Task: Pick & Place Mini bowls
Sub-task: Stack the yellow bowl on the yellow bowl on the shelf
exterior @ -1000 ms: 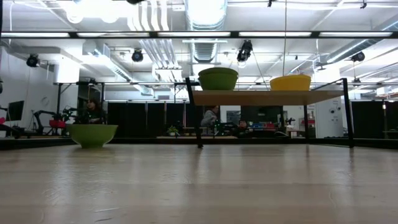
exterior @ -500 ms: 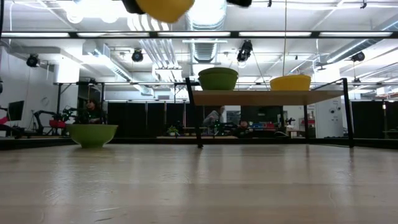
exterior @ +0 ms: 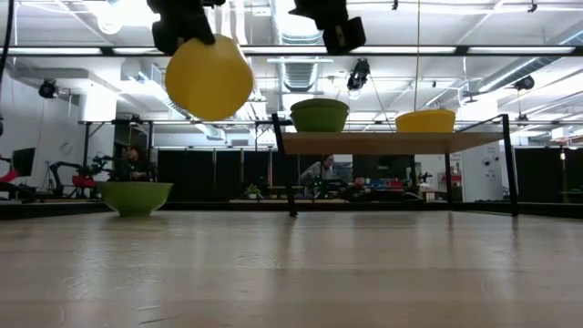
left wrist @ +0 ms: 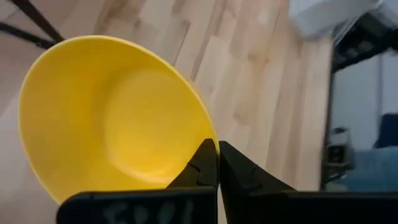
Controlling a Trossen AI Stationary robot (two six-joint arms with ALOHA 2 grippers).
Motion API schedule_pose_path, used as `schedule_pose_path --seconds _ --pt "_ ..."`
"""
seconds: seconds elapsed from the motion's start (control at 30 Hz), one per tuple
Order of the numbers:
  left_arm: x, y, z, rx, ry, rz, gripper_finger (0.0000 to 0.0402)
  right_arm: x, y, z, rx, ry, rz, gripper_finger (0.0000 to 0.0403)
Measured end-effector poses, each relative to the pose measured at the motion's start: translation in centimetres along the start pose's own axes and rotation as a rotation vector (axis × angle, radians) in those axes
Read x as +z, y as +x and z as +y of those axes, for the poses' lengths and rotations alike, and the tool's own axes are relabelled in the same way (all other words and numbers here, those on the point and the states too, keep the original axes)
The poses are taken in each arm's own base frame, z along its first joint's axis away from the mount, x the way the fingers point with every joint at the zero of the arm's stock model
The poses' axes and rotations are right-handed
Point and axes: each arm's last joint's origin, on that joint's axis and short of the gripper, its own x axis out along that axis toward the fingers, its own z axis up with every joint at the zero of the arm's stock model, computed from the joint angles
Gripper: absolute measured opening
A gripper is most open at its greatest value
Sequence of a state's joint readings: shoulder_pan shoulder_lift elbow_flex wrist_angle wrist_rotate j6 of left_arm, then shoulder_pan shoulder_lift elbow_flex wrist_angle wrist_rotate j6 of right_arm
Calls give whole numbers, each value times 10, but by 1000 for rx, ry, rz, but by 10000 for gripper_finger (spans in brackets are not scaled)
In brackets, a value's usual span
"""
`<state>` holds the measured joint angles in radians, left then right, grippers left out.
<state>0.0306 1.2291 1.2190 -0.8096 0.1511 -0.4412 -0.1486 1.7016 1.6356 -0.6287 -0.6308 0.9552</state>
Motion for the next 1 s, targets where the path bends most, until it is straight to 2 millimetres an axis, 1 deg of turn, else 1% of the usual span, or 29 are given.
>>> schedule_pose_path --seconds 0.03,0.13,0.23,0.3,0.53,0.63,0.83,1.0 --pt "-1 4 -2 12 8 11 0 2 5 -2 10 23 25 191" --pt "-3 12 -10 26 43 22 0 6 16 -8 35 12 70 191" --pt "-6 19 -20 31 89 27 0 9 27 -16 3 64 77 190" --pt "-8 22 -24 46 107 46 0 10 31 -20 -37 77 48 186" --pt "-17 43 -33 78 178 135 0 13 33 -26 -154 131 -68 164" --pt "-18 51 -37 75 206 153 0 15 35 -30 -177 146 -85 158" --pt "-12 53 -49 84 261 127 0 13 41 -38 -231 169 -96 153" --pt "-10 59 -51 92 277 138 0 13 41 -39 -237 179 -100 151"
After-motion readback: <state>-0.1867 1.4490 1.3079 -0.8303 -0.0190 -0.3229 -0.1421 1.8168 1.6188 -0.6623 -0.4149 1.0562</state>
